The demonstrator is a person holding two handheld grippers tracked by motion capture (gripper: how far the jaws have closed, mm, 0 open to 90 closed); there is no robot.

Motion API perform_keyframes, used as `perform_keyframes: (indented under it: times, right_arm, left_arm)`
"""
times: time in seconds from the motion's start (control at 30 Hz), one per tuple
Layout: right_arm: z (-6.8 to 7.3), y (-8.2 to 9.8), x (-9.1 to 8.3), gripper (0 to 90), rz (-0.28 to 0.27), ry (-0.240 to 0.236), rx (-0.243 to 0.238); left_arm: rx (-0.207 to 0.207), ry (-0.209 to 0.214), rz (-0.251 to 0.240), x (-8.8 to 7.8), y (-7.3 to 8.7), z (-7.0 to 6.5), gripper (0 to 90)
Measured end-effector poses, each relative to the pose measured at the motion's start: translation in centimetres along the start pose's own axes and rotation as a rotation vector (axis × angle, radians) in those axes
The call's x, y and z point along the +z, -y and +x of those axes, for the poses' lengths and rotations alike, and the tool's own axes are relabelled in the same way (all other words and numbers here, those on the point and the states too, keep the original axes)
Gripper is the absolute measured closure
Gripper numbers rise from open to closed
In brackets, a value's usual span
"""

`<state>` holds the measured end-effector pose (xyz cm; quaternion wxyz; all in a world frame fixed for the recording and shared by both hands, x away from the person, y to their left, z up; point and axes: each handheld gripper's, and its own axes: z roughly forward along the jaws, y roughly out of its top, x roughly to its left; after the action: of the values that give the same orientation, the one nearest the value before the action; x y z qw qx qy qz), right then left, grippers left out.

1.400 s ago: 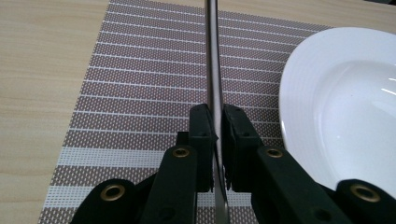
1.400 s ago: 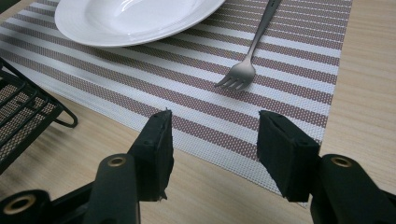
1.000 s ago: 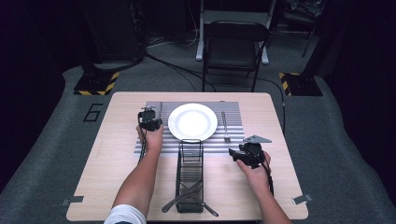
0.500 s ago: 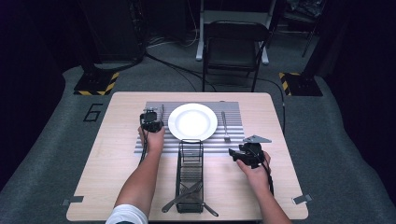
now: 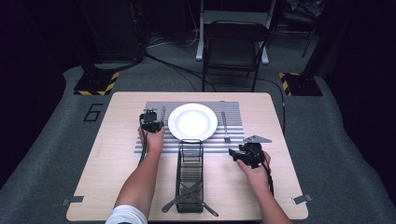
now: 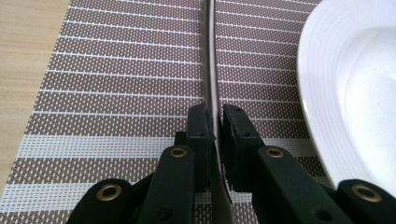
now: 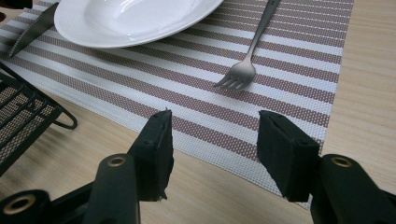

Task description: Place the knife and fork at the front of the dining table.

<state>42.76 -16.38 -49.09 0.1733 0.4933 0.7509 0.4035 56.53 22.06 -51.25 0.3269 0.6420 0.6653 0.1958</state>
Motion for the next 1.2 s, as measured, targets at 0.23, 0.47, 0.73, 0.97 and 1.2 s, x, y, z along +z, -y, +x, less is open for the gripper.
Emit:
perform_keyframes:
  times: [0.23,0.47,0.73,0.97,1.2]
  right_arm:
    - [0.0,0.0,0.1,45.1,0.002,-0.005,0.002]
    - [-0.1,0.0,0.1,45.1,0.000,-0.001,0.000]
    - [-0.1,0.0,0.0,45.1,-0.002,-0.001,0.011]
    - [-0.3,0.0,0.0,45.0,-0.005,0.007,0.003]
    - [-0.5,0.1,-0.1,45.0,-0.002,0.010,0.012]
  left_arm:
    - [0.016,-0.025,0.000,-0.1,-0.1,0.4,79.5]
    - [0.022,-0.010,-0.014,-0.4,-0.4,0.9,75.9]
    - [0.020,0.011,-0.046,-2.3,-1.3,1.9,72.6]
    - [0.026,0.034,-0.058,-3.7,-1.6,2.3,70.5]
    - [0.065,0.064,-0.050,-5.1,-1.3,2.2,68.2]
